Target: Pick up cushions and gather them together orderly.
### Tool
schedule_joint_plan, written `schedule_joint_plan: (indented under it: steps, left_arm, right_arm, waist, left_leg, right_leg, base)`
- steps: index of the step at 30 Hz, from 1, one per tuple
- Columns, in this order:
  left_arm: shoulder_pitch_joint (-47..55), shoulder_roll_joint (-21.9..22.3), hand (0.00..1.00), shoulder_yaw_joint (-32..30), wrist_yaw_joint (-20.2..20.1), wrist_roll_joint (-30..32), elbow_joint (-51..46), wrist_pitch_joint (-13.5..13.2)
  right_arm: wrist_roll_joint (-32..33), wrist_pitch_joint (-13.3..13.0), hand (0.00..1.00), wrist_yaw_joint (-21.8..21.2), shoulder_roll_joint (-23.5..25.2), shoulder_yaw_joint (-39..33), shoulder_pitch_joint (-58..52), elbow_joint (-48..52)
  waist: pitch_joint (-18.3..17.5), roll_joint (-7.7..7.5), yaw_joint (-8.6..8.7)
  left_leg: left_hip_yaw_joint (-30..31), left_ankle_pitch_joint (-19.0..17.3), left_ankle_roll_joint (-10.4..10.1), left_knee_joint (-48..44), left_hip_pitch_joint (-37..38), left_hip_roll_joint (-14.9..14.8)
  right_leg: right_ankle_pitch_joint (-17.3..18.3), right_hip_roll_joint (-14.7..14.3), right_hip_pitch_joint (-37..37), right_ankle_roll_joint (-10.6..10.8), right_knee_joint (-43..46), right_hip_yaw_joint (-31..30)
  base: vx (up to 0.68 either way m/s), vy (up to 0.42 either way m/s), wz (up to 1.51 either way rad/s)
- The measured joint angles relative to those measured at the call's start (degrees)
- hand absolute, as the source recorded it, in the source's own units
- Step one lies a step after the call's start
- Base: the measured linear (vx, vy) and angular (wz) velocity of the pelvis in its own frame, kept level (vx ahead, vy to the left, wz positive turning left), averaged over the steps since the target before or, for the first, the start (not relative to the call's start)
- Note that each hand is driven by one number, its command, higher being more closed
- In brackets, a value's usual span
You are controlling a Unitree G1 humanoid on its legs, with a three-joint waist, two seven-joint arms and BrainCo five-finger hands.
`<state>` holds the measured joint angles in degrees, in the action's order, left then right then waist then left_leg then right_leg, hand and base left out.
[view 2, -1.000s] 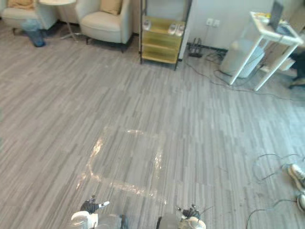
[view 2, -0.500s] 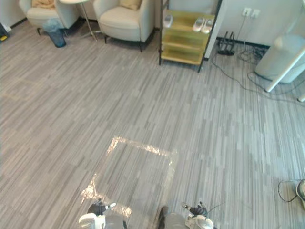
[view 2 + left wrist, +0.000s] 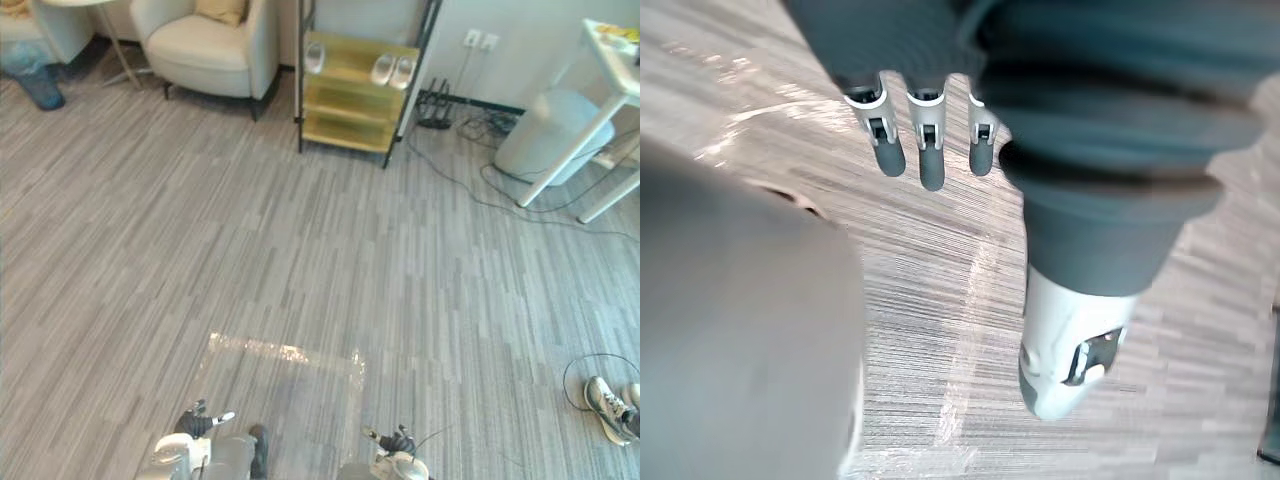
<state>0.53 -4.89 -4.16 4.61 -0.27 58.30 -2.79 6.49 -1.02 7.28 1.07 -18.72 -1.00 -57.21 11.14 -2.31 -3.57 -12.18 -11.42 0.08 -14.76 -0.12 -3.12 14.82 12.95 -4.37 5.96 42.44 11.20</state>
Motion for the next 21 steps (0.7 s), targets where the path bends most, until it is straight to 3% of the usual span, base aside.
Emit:
schedule_joint_plan:
  steps: [2,3,4,5,6,7,10,16,21]
  left_arm:
    - [0.38,-0.04,0.0,0.54,0.22,0.0,0.05,0.0]
    - [0.38,-0.04,0.0,0.94,0.21,0.0,0.4,0.0]
    - [0.41,-0.18,0.0,1.09,0.15,0.0,0.61,-0.04]
    - [0.41,-0.6,0.0,1.2,0.05,-0.01,0.78,-0.04]
    - [0.21,-0.48,0.0,1.25,0.03,0.03,1.46,0.01]
    - [0.48,0.58,0.0,1.24,-0.05,0.07,1.94,-0.1]
    - [1.3,2.49,0.0,1.24,-0.08,0.15,2.39,-0.15]
    - [0.88,1.53,0.0,1.62,-0.15,0.19,3.15,-0.23]
    - [0.86,0.62,0.0,2.15,-0.16,0.23,3.36,-0.2]
  right_arm:
    - [-0.39,-0.05,0.0,-0.01,-0.33,0.72,0.04,-0.05]
    - [-0.39,-0.02,0.0,0.03,-0.71,0.99,0.0,-0.28]
    - [-0.38,0.01,0.0,0.06,-0.97,0.98,-0.17,-0.56]
    - [-0.37,0.0,0.0,0.06,-1.01,0.92,-0.53,-1.09]
    - [-0.81,0.08,0.0,0.04,-1.83,0.6,-0.78,-2.66]
    - [-1.01,0.11,0.0,0.01,-2.53,-0.23,-1.47,-3.42]
    - [-1.23,0.06,0.0,0.15,-4.01,-1.45,-1.62,-4.67]
    - [-1.49,0.02,0.0,0.54,-3.88,-2.03,-2.27,-4.89]
    - [-1.88,0.07,0.0,0.56,-3.85,-2.54,-3.13,-5.06]
  waist:
    - [-0.15,0.27,0.16]
    - [-0.48,0.62,0.42]
    - [-0.74,0.46,0.46]
    - [-1.25,-0.41,0.48]
    - [-1.83,-0.15,0.63]
    - [-2.73,1.64,0.68]
    - [-3.79,4.4,0.65]
    - [-4.06,3.38,0.75]
    - [-4.57,1.95,0.74]
  left_leg:
    - [0.12,0.05,-0.07,1.68,2.46,-0.6]
    - [0.59,0.06,-0.08,1.66,2.72,-1.15]
    - [1.16,0.07,-0.1,1.64,2.78,-0.91]
    - [2.03,0.12,-0.19,1.67,2.62,0.21]
    - [4.0,-0.2,-0.86,1.97,3.13,0.92]
    - [5.06,0.37,-1.75,2.86,3.19,0.17]
    - [6.59,0.91,-2.61,5.75,4.8,-1.4]
    - [8.32,1.35,-3.0,6.85,6.47,-1.42]
    - [9.24,1.35,-3.0,6.77,7.12,0.96]
  right_leg:
    - [1.15,-0.67,-1.38,-0.51,-3.74,3.3]
    - [0.97,-2.28,-2.16,-0.75,-9.7,3.61]
    - [-0.96,-3.77,-2.51,-1.55,-16.71,3.22]
    - [-6.37,-4.11,-2.49,-3.43,-22.14,2.11]
    - [-6.39,-4.19,-1.52,-4.01,-23.97,2.42]
    - [-7.28,-5.2,-0.69,-4.49,-26.11,2.83]
    - [-9.55,-7.88,3.74,-4.9,-34.01,3.91]
    - [-12.58,-9.29,8.45,-4.66,-41.88,3.93]
    - [-15.92,-7.83,11.06,-3.1,-46.87,3.39]
  base:
    - [0.25,-0.041,0.04]
    - [0.19,-0.11,0.17]
    - [0.19,-0.129,0.23]
    - [0.25,-0.194,0.33]
    - [0.22,-0.151,0.26]
    - [0.28,-0.163,0.21]
    - [0.17,-0.089,-0.01]
    - [0.06,-0.03,-0.02]
    - [0.02,0.073,-0.02]
